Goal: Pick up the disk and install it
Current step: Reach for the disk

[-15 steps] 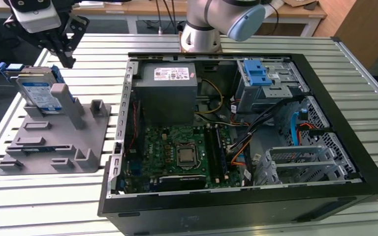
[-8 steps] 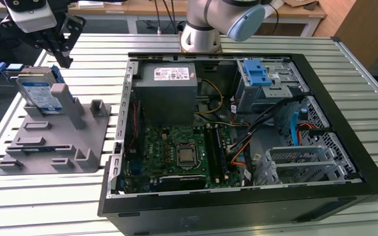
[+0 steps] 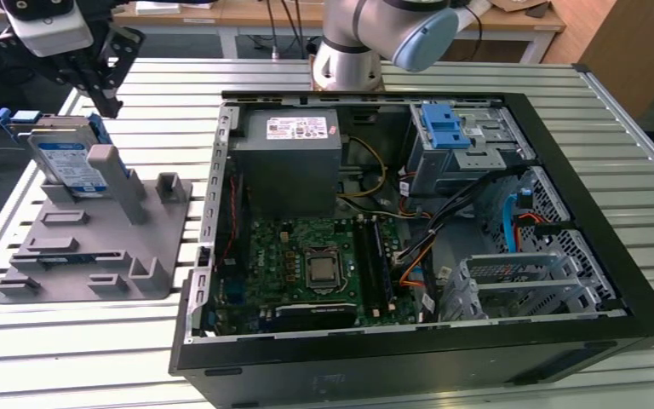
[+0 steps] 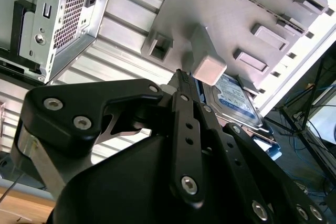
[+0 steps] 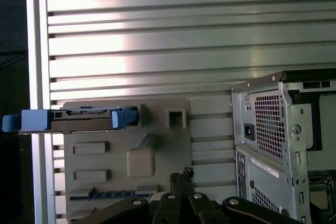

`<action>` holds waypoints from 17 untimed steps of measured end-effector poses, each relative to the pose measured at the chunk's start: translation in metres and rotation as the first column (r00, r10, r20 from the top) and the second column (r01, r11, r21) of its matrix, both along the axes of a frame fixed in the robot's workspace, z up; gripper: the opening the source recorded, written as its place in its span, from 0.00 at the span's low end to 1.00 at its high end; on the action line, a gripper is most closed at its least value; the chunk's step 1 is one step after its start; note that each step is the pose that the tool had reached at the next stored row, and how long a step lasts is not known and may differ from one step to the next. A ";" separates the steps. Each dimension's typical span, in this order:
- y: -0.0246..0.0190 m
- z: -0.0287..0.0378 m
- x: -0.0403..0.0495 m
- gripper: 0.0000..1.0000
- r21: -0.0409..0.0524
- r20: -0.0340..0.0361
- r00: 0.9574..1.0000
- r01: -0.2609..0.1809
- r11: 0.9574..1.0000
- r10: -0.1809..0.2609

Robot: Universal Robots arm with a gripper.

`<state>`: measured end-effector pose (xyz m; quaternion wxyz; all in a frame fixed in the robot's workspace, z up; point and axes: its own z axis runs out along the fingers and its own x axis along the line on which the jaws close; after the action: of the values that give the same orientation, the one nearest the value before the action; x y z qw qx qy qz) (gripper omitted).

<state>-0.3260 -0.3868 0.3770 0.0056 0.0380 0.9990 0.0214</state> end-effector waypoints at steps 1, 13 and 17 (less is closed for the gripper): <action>0.0000 0.0000 -0.0008 0.11 0.000 0.000 1.000 0.000 1.000 0.000; 0.0019 -0.0002 -0.0088 0.11 0.000 0.000 1.000 0.000 1.000 0.000; 0.0054 -0.0004 -0.0194 0.11 0.000 -0.001 1.000 0.000 1.000 0.000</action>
<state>-0.3455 -0.3814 0.3766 0.0053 0.0381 0.9990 0.0214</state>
